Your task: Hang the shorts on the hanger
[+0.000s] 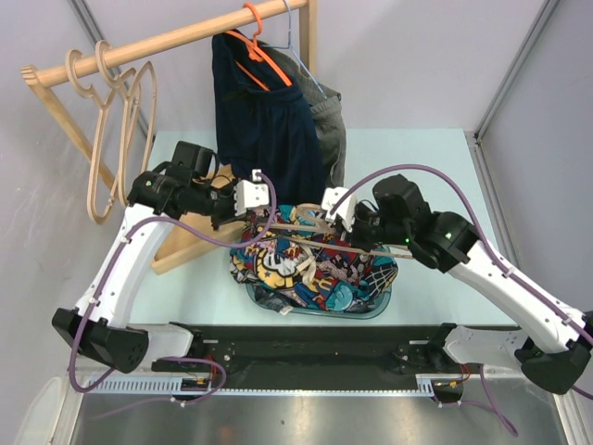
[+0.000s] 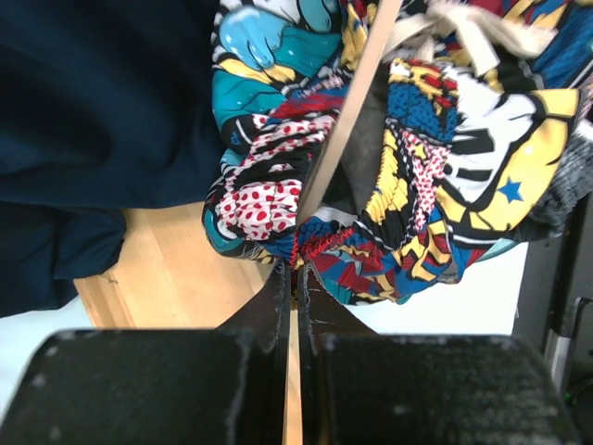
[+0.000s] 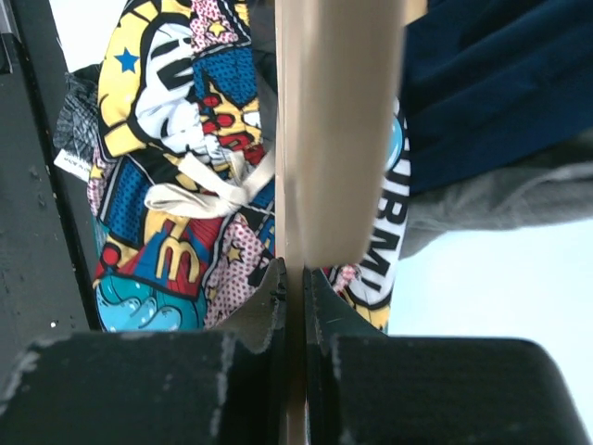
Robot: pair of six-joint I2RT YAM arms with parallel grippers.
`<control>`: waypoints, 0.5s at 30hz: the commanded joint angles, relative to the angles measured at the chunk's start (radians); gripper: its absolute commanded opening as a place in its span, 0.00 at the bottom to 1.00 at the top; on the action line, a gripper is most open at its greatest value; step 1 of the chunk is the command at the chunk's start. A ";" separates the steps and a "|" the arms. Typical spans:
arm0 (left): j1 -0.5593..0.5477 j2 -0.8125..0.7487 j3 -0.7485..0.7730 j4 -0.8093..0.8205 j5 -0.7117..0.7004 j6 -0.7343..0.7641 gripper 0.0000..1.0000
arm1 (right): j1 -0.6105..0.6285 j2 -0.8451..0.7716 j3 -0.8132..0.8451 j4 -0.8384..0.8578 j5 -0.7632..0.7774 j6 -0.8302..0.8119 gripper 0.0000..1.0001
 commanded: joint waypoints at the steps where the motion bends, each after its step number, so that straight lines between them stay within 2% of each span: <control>1: -0.019 -0.007 0.062 -0.042 0.058 -0.023 0.00 | 0.013 0.006 -0.007 0.129 -0.013 0.028 0.00; 4: -0.056 -0.030 0.046 -0.055 0.058 0.007 0.01 | 0.013 0.016 -0.025 0.200 -0.033 0.039 0.00; 6: -0.080 -0.037 0.049 -0.041 0.059 0.001 0.06 | 0.015 0.023 -0.037 0.258 -0.065 0.053 0.00; 7: -0.085 -0.037 0.056 -0.041 0.067 -0.006 0.11 | 0.015 0.032 -0.051 0.296 -0.078 0.059 0.00; 8: -0.087 -0.038 0.062 -0.039 0.090 -0.010 0.23 | 0.015 0.035 -0.057 0.313 -0.108 0.059 0.00; 9: -0.087 -0.037 0.065 -0.033 0.093 -0.022 0.29 | 0.015 0.038 -0.066 0.333 -0.125 0.061 0.00; 10: -0.087 -0.040 0.060 -0.004 0.088 -0.059 0.39 | 0.015 0.036 -0.082 0.364 -0.139 0.055 0.00; 13: -0.056 -0.050 0.022 0.010 0.087 -0.050 0.55 | 0.005 0.024 -0.105 0.407 -0.190 0.039 0.00; 15: 0.001 -0.073 -0.015 0.023 0.127 -0.023 0.60 | -0.014 0.015 -0.126 0.418 -0.229 0.032 0.00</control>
